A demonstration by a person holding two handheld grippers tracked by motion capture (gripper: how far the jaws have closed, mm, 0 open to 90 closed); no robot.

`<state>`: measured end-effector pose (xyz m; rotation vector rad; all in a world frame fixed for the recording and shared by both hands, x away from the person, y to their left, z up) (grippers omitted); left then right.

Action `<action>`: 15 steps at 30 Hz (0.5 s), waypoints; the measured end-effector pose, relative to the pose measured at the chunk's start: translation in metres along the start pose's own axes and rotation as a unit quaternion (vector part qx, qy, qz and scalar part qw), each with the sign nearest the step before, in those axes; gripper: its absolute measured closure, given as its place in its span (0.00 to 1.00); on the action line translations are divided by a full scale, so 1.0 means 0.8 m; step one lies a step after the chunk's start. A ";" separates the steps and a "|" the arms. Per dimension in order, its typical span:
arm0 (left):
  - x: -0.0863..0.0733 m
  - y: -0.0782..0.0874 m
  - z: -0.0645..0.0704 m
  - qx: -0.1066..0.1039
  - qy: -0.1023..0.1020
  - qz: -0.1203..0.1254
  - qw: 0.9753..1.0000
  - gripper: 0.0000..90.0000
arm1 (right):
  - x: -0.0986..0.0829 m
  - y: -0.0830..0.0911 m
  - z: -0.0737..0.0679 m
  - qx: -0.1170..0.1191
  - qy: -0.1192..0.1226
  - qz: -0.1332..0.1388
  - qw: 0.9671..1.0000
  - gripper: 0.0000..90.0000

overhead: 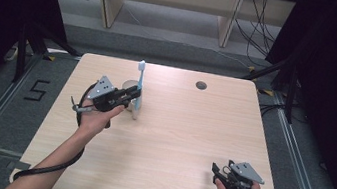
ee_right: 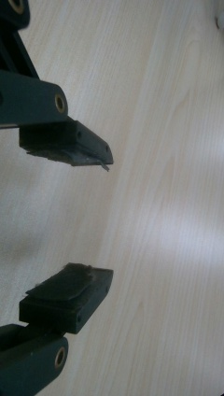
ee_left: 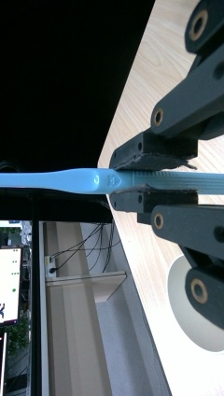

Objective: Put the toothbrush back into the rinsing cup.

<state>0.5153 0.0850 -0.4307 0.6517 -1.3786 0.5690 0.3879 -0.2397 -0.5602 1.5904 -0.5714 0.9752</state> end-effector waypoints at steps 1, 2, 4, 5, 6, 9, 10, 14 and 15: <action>0.000 0.000 0.000 0.000 0.000 0.001 1.000 0.88 | 0.000 0.000 0.000 0.000 0.000 0.000 1.000 0.44; 0.000 0.000 0.000 0.000 0.000 0.001 1.000 0.88 | 0.000 0.000 0.000 0.000 0.000 0.000 1.000 0.44; 0.002 -0.002 -0.002 0.001 0.000 0.005 1.000 0.88 | 0.000 0.000 0.000 0.000 0.000 0.000 1.000 0.44; 0.002 -0.002 -0.002 0.002 -0.001 0.006 1.000 0.88 | 0.000 0.000 0.001 -0.001 0.001 -0.002 1.000 0.44; 0.003 -0.003 -0.003 0.002 -0.001 0.008 1.000 0.88 | 0.001 0.000 0.002 -0.003 0.006 0.003 1.000 0.44; 0.005 -0.004 -0.003 0.002 -0.003 0.010 1.000 0.88 | 0.002 0.000 0.005 -0.003 0.024 0.002 1.000 0.44; 0.005 -0.004 -0.004 0.002 -0.003 0.012 1.000 0.87 | -0.001 0.001 -0.001 0.001 -0.004 -0.005 1.000 0.44; 0.007 -0.006 -0.007 0.005 -0.001 0.016 1.000 0.88 | 0.000 0.001 0.003 -0.003 0.013 -0.001 1.000 0.44; 0.006 -0.005 -0.008 0.006 -0.001 0.014 1.000 0.88 | 0.001 0.001 0.005 -0.005 0.019 0.001 1.000 0.44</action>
Point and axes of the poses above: each handheld gripper's, and its own axes: y roughly backward along the jaws, x roughly out of its top, z roughly to its right, the point moved 10 cm from there along -y, roughly forward along the jaws
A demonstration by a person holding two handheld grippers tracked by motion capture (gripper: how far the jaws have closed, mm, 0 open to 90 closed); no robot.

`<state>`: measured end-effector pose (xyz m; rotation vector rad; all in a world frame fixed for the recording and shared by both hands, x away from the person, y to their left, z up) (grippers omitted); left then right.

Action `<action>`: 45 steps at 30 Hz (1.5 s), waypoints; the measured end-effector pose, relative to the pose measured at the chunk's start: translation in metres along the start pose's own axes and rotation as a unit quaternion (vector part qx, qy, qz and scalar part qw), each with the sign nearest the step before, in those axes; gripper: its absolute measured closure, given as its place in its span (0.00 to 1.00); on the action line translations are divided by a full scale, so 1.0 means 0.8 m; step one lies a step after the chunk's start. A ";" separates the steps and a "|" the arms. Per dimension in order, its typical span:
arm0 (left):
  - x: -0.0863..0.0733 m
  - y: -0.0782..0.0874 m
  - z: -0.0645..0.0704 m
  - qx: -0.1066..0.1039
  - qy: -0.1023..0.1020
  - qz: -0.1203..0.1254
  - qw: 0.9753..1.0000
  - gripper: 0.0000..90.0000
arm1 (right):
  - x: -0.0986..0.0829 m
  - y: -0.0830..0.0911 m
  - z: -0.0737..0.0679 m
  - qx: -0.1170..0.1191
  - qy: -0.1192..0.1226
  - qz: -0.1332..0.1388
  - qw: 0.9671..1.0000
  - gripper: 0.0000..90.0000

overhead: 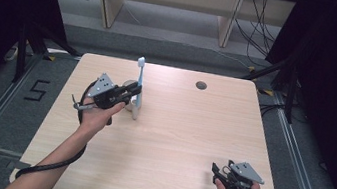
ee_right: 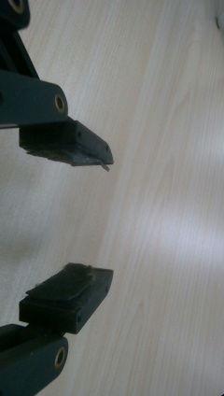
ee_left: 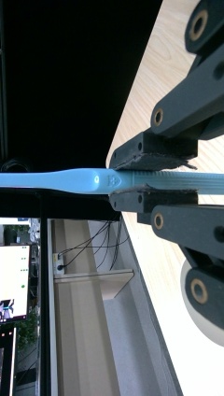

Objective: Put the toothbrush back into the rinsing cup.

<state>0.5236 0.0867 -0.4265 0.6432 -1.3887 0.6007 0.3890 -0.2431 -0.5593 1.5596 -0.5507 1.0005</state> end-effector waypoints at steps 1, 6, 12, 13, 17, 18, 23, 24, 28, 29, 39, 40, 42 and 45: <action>0.000 0.000 -0.001 0.000 0.000 0.002 1.000 0.88 | -0.002 0.000 -0.005 0.005 -0.020 -0.004 1.000 0.44; 0.002 -0.001 -0.003 0.001 -0.004 0.008 1.000 0.88 | -0.001 0.000 -0.004 0.005 -0.017 -0.003 1.000 0.44; 0.005 -0.003 -0.007 0.006 -0.006 0.011 1.000 0.87 | -0.001 0.000 -0.001 0.007 -0.006 0.000 1.000 0.44; 0.005 -0.003 -0.008 0.007 -0.005 0.011 1.000 0.87 | -0.001 0.000 -0.002 0.008 -0.006 -0.001 1.000 0.44; 0.005 -0.004 -0.010 0.010 -0.006 0.013 1.000 0.87 | -0.001 0.000 -0.002 0.008 -0.005 -0.001 1.000 0.44; 0.006 -0.004 -0.010 0.010 -0.006 0.013 1.000 0.87 | -0.001 0.000 -0.002 0.008 -0.005 -0.001 1.000 0.44; 0.007 -0.006 -0.012 0.013 -0.007 0.019 1.000 0.87 | 0.000 -0.002 -0.002 0.007 -0.005 0.006 1.000 0.44; 0.008 -0.006 -0.013 0.014 -0.008 0.020 1.000 0.87 | 0.000 -0.001 -0.002 0.007 -0.004 0.005 1.000 0.44; 0.007 -0.007 -0.014 0.016 -0.008 0.020 1.000 0.87 | 0.000 -0.001 -0.002 0.007 -0.005 0.005 1.000 0.44; 0.007 -0.007 -0.014 0.016 -0.008 0.020 1.000 0.88 | 0.000 -0.001 -0.003 0.007 -0.007 0.005 1.000 0.44; 0.005 -0.009 -0.017 0.019 -0.010 0.023 1.000 0.87 | 0.000 -0.001 -0.002 0.007 -0.003 0.005 1.000 0.44; 0.005 -0.009 -0.017 0.020 -0.010 0.021 1.000 0.87 | 0.000 -0.001 -0.002 0.007 -0.003 0.005 1.000 0.44; 0.004 -0.008 -0.018 0.020 -0.012 0.021 1.000 0.87 | 0.000 -0.001 -0.002 0.007 -0.003 0.005 1.000 0.44; 0.002 -0.009 -0.019 0.021 -0.011 0.021 0.999 0.87 | 0.000 -0.001 -0.003 0.007 -0.006 0.005 1.000 0.44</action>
Point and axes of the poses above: each handheld gripper's, and its own axes: y roughly backward along the jaws, x roughly out of its top, z roughly to its right, the point moved 10 cm from there along -y, roughly forward along the jaws
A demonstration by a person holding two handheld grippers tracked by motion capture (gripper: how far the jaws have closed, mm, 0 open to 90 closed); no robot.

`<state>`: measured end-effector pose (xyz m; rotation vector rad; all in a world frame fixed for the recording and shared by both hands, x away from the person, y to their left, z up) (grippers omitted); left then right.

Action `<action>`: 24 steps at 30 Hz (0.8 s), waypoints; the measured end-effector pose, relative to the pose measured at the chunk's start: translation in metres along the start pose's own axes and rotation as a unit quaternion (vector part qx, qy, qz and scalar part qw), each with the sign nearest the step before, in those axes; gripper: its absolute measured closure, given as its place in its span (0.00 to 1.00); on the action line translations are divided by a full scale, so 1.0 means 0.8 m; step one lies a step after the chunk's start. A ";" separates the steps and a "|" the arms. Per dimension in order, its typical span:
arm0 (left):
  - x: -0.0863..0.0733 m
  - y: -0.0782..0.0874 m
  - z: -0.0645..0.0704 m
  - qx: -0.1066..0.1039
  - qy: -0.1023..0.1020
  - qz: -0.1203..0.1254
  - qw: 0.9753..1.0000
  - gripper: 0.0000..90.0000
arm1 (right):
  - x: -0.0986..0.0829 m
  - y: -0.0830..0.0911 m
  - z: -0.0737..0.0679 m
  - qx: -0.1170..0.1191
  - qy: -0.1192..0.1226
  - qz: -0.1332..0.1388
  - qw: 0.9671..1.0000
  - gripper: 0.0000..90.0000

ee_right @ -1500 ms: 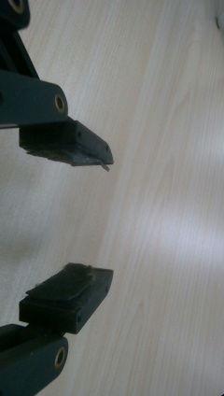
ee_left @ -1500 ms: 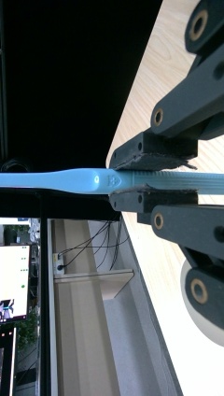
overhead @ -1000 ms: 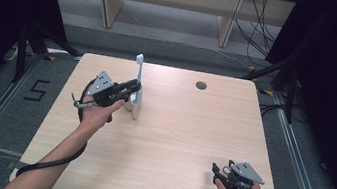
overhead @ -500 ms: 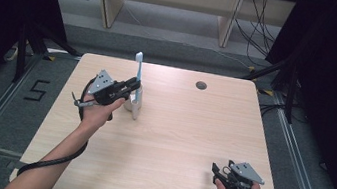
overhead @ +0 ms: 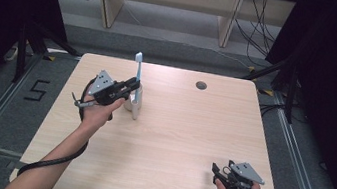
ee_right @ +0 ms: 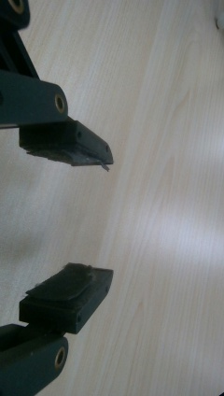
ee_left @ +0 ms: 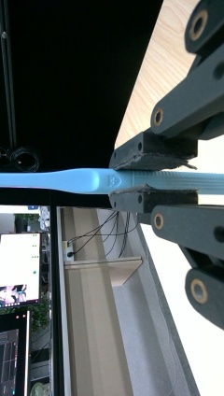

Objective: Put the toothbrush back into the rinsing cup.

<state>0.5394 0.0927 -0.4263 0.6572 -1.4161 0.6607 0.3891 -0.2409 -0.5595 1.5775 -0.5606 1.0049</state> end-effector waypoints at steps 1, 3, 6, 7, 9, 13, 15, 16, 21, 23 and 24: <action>-0.001 0.000 -0.001 0.001 0.000 -0.001 1.000 0.87 | 0.000 0.000 -0.001 0.002 -0.002 -0.001 1.000 0.44; -0.005 0.000 -0.002 0.003 0.001 -0.004 1.000 0.87 | 0.000 0.000 0.000 0.000 0.000 0.001 1.000 0.44; -0.008 0.000 -0.003 0.003 0.003 -0.002 1.000 0.87 | -0.001 0.001 -0.002 0.000 -0.013 -0.004 1.000 0.44; -0.009 0.000 -0.003 0.003 0.003 -0.002 1.000 0.87 | -0.002 0.001 -0.005 0.000 -0.025 -0.008 1.000 0.44; -0.009 0.000 -0.004 0.004 0.002 -0.003 1.000 0.87 | -0.001 0.000 -0.003 0.000 -0.015 -0.005 1.000 0.44; -0.010 0.000 -0.004 0.004 0.000 -0.003 1.000 0.87 | -0.002 0.000 -0.004 0.001 -0.015 -0.007 1.000 0.44; -0.011 0.000 -0.003 0.006 0.001 -0.004 1.000 0.87 | -0.002 0.000 -0.004 0.001 -0.015 -0.007 1.000 0.44; -0.012 0.000 -0.003 0.005 0.002 -0.005 1.000 0.87 | -0.002 0.000 -0.004 0.001 -0.015 -0.007 1.000 0.44; -0.017 0.000 -0.003 0.005 0.002 -0.006 1.000 0.87 | -0.002 -0.001 -0.005 0.002 -0.015 -0.007 1.000 0.44; -0.019 0.000 -0.004 0.007 0.003 -0.007 1.000 0.87 | -0.002 0.000 -0.005 0.002 -0.015 -0.007 1.000 0.44; -0.019 0.000 -0.005 0.007 0.003 -0.007 1.000 0.87 | -0.001 -0.001 -0.004 0.000 -0.012 -0.005 1.000 0.44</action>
Point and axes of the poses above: each handheld gripper's, and its own axes: y roughly backward along the jaws, x roughly out of its top, z roughly to its right, the point moved 10 cm from there along -y, roughly forward along the jaws
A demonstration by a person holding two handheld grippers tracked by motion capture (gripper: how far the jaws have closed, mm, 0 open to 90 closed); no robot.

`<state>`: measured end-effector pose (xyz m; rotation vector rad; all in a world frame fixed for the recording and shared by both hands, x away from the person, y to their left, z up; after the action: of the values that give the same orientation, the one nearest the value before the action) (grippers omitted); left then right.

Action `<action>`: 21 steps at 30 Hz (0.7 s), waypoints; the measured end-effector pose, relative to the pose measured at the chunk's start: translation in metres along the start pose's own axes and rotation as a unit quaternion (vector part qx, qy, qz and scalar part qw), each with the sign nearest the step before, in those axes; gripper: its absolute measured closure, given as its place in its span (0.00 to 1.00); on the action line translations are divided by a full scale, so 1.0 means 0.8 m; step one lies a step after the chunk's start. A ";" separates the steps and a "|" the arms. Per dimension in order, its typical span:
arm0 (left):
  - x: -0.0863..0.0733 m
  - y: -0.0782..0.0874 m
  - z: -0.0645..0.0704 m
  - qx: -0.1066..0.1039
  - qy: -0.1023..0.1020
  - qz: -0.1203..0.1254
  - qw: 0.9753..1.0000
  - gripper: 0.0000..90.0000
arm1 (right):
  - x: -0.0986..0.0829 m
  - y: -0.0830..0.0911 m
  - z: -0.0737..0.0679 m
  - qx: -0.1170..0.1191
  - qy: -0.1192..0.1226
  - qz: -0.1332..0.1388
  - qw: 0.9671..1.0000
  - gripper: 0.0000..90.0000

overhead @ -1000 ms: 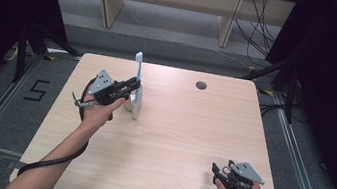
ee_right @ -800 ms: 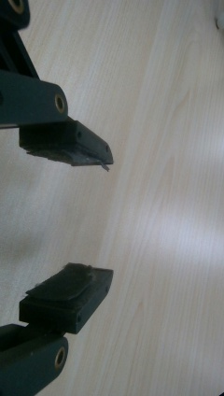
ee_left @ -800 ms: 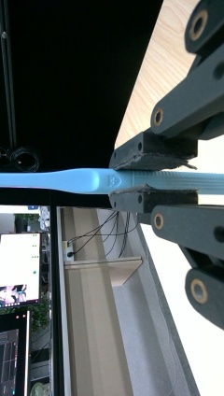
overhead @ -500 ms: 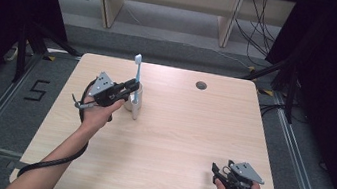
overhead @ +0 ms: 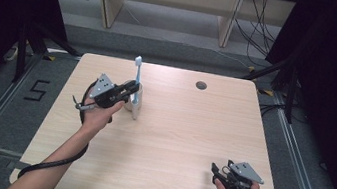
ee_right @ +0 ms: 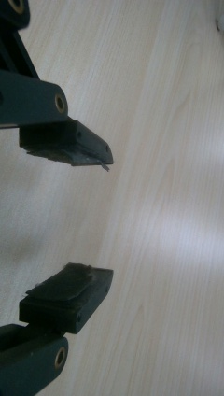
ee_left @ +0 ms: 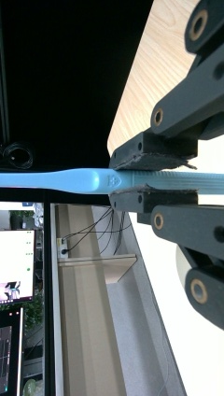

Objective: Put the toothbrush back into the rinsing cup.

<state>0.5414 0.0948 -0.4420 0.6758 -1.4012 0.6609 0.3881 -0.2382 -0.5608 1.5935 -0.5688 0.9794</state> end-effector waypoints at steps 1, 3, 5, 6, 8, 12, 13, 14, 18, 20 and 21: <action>0.000 0.000 0.000 0.000 0.000 0.000 1.000 0.87 | 0.000 0.000 -0.001 0.001 -0.002 -0.001 1.000 0.44; -0.001 0.000 -0.001 0.002 0.000 -0.002 1.000 0.87 | 0.000 0.000 0.000 0.001 -0.001 -0.001 1.000 0.44; -0.002 0.000 -0.002 0.002 -0.001 -0.003 1.000 0.87 | 0.000 -0.001 -0.001 0.002 -0.002 -0.001 1.000 0.44; -0.003 0.000 -0.002 0.002 -0.001 -0.002 1.000 0.87 | 0.000 -0.001 0.000 0.001 0.003 0.001 1.000 0.44; -0.005 0.000 -0.002 0.003 -0.001 -0.004 1.000 0.87 | 0.003 -0.002 0.004 -0.003 0.023 0.008 1.000 0.44; -0.011 0.001 -0.002 0.005 0.002 -0.004 1.000 0.87 | 0.003 -0.002 0.004 -0.003 0.023 0.008 1.000 0.44; -0.012 0.000 -0.001 0.004 0.004 -0.004 1.000 0.87 | 0.002 -0.002 0.004 -0.003 0.023 0.008 1.000 0.44; -0.014 0.000 -0.001 0.004 0.003 -0.005 1.000 0.87 | 0.000 -0.001 -0.001 0.002 0.001 0.001 1.000 0.44; -0.018 0.000 -0.001 0.005 0.003 -0.006 1.000 0.87 | 0.000 0.000 -0.001 0.002 -0.002 -0.001 1.000 0.44; -0.018 0.000 -0.001 0.004 0.003 -0.005 1.000 0.87 | -0.001 -0.001 0.000 0.001 0.001 -0.001 1.000 0.44; -0.019 0.000 -0.001 0.004 0.001 -0.005 1.000 0.87 | -0.001 0.000 -0.001 0.001 -0.003 -0.003 1.000 0.44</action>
<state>0.5408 0.0951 -0.4568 0.6877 -1.3923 0.6591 0.3875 -0.2377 -0.5613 1.5996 -0.5673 0.9725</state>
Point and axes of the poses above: each handheld gripper's, and its own axes: y roughly backward along the jaws, x roughly out of its top, z roughly to its right, the point moved 10 cm from there along -y, roughly forward along the jaws
